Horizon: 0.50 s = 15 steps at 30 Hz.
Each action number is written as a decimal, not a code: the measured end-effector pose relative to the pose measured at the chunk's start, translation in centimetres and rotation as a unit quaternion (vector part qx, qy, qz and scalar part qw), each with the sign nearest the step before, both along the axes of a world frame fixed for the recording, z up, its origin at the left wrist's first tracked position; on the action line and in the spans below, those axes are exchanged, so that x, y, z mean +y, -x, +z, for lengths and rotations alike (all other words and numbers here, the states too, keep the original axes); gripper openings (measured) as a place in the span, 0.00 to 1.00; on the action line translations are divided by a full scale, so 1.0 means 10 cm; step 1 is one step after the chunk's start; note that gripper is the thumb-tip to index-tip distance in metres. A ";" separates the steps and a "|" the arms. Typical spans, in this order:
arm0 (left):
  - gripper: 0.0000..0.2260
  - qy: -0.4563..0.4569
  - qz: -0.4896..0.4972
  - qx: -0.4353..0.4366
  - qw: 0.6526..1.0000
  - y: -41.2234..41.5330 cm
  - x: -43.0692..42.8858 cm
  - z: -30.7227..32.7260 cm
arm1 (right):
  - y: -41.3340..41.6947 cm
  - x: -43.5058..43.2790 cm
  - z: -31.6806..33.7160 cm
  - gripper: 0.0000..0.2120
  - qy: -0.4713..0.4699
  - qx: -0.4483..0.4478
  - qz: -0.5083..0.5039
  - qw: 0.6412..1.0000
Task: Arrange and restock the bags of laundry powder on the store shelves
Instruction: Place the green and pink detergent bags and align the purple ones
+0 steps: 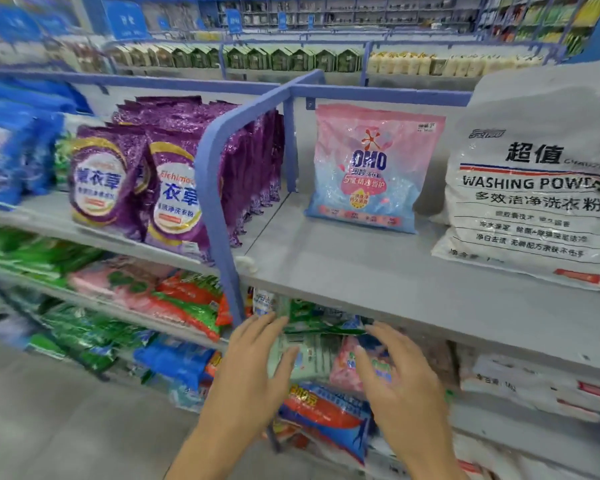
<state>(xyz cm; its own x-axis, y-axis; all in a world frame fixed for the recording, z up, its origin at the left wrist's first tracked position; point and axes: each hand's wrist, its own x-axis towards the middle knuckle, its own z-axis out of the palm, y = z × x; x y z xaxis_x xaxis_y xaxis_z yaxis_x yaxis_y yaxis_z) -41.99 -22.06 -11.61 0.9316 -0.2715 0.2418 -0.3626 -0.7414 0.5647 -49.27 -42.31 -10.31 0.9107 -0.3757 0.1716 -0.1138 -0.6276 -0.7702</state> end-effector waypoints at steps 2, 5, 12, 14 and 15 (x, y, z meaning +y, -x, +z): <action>0.22 0.005 0.023 0.008 1.000 0.14 0.25 -0.06 | 0.02 0.18 -0.09 0.21 0.004 0.022 0.033 0.999; 0.21 0.006 0.071 0.008 0.997 0.32 0.61 -0.11 | 0.00 0.48 -0.21 0.23 0.013 0.050 0.079 0.996; 0.22 0.025 0.178 0.038 0.983 0.54 1.63 -0.19 | -0.18 1.35 -0.32 0.23 0.007 0.088 0.162 0.983; 0.21 0.035 0.196 0.035 0.979 0.53 1.98 -0.24 | -0.27 1.64 -0.38 0.23 -0.007 0.105 0.172 0.980; 0.20 0.038 0.200 0.034 0.978 0.53 2.14 -0.27 | -0.32 1.79 -0.40 0.23 -0.012 0.111 0.171 0.979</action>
<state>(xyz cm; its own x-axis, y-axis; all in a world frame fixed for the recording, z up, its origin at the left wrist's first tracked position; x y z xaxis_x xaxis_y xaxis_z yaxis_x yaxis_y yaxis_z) -47.25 -0.66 -14.31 0.9744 0.1350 0.1800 -0.0108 -0.7712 0.6364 -46.10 -24.38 -14.35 0.9977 -0.0443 -0.0505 -0.0671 -0.6402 -0.7653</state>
